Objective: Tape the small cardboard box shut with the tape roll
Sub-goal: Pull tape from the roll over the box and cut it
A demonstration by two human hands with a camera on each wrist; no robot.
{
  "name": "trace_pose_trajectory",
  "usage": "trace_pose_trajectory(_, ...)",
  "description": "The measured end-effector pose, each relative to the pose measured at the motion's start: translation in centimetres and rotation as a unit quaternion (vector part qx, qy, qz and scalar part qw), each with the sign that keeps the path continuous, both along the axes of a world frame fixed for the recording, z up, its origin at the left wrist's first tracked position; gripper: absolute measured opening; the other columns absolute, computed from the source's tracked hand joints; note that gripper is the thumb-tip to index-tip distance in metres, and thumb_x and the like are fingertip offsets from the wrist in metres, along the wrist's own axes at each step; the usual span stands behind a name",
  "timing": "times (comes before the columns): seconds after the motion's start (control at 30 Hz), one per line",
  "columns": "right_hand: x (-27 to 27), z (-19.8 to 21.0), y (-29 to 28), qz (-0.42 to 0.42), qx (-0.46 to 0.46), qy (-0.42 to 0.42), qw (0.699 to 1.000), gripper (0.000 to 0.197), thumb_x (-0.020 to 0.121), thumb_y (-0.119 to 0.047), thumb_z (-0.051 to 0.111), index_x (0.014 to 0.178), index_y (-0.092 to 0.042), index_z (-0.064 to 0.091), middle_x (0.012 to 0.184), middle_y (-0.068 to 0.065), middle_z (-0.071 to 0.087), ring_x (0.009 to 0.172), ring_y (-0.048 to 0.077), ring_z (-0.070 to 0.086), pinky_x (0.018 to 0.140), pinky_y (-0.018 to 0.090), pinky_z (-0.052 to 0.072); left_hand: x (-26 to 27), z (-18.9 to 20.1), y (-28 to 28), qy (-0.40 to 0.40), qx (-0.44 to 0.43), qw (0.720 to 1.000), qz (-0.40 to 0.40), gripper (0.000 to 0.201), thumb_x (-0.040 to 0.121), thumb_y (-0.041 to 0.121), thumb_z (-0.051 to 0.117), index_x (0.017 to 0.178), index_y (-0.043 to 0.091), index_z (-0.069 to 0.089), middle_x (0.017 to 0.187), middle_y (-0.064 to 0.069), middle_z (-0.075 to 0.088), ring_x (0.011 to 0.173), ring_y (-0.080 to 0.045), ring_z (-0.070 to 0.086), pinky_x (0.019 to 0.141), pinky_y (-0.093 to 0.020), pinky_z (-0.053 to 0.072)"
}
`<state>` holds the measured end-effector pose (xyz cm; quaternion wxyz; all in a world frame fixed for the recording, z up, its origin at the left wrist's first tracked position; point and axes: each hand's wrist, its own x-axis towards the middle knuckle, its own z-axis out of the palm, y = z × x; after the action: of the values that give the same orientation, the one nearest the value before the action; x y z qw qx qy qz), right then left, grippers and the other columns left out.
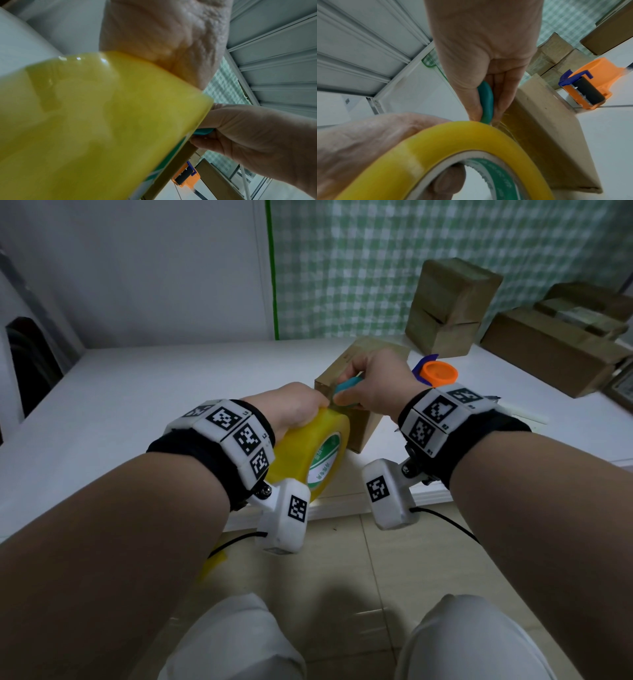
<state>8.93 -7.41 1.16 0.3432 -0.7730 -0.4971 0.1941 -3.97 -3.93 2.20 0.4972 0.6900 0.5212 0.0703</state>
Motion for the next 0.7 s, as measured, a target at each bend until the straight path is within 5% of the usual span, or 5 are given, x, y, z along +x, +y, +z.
trace_pose_trajectory(0.13, -0.07, -0.01, 0.02, 0.008, -0.008, -0.035, 0.999, 0.027, 0.071, -0.016, 0.08, 0.063, -0.027, 0.056, 0.073, -0.012, 0.053, 0.088, 0.015, 0.062, 0.083, 0.032, 0.056, 0.02, 0.15, -0.11, 0.005, 0.006, 1.0, -0.001, 0.03, 0.096, 0.027, 0.048, 0.119, 0.009, 0.056, 0.079, -0.008, 0.057, 0.074, -0.024, 0.057, 0.077, -0.036, 0.05)
trace_pose_trajectory(0.3, -0.14, 0.09, 0.19, 0.018, -0.025, -0.085, 0.996, 0.023, 0.073, -0.018, 0.078, 0.067, -0.026, 0.058, 0.071, -0.015, 0.049, 0.067, 0.002, 0.048, 0.054, 0.015, 0.039, 0.03, 0.24, -0.19, 0.009, 0.021, 1.0, -0.013, 0.033, 0.097, 0.025, 0.047, 0.123, 0.01, 0.057, 0.076, -0.005, 0.054, 0.066, -0.019, 0.053, 0.075, -0.034, 0.047)
trace_pose_trajectory(0.47, -0.23, 0.03, 0.42, 0.027, -0.031, -0.123, 0.992, 0.015, 0.072, -0.02, 0.077, 0.073, -0.023, 0.062, 0.072, -0.016, 0.047, 0.079, 0.009, 0.051, 0.052, 0.015, 0.035, 0.13, 0.15, -0.24, 0.005, 0.024, 0.999, -0.028, 0.035, 0.098, 0.023, 0.043, 0.128, 0.009, 0.055, 0.11, -0.016, 0.06, 0.091, -0.028, 0.056, 0.092, -0.04, 0.05)
trace_pose_trajectory(0.6, -0.05, 0.15, 0.46, 0.037, -0.035, -0.118, 0.992, 0.013, 0.071, -0.019, 0.077, 0.075, -0.021, 0.064, 0.073, -0.014, 0.05, 0.077, 0.009, 0.052, 0.053, 0.015, 0.038, 0.1, 0.18, -0.29, 0.013, 0.029, 0.999, -0.036, 0.034, 0.098, 0.023, 0.044, 0.127, 0.008, 0.056, 0.105, -0.014, 0.059, 0.089, -0.027, 0.056, 0.087, -0.038, 0.05)
trace_pose_trajectory(0.7, 0.12, 0.36, 0.53, 0.048, -0.045, -0.096, 0.993, 0.013, 0.072, -0.013, 0.077, 0.072, -0.018, 0.065, 0.072, -0.011, 0.052, 0.076, 0.01, 0.055, 0.059, 0.02, 0.051, 0.15, 0.28, -0.49, 0.025, 0.036, 0.998, -0.047, 0.035, 0.099, 0.023, 0.043, 0.129, 0.01, 0.055, 0.121, -0.017, 0.059, 0.099, -0.03, 0.058, 0.094, -0.04, 0.049)
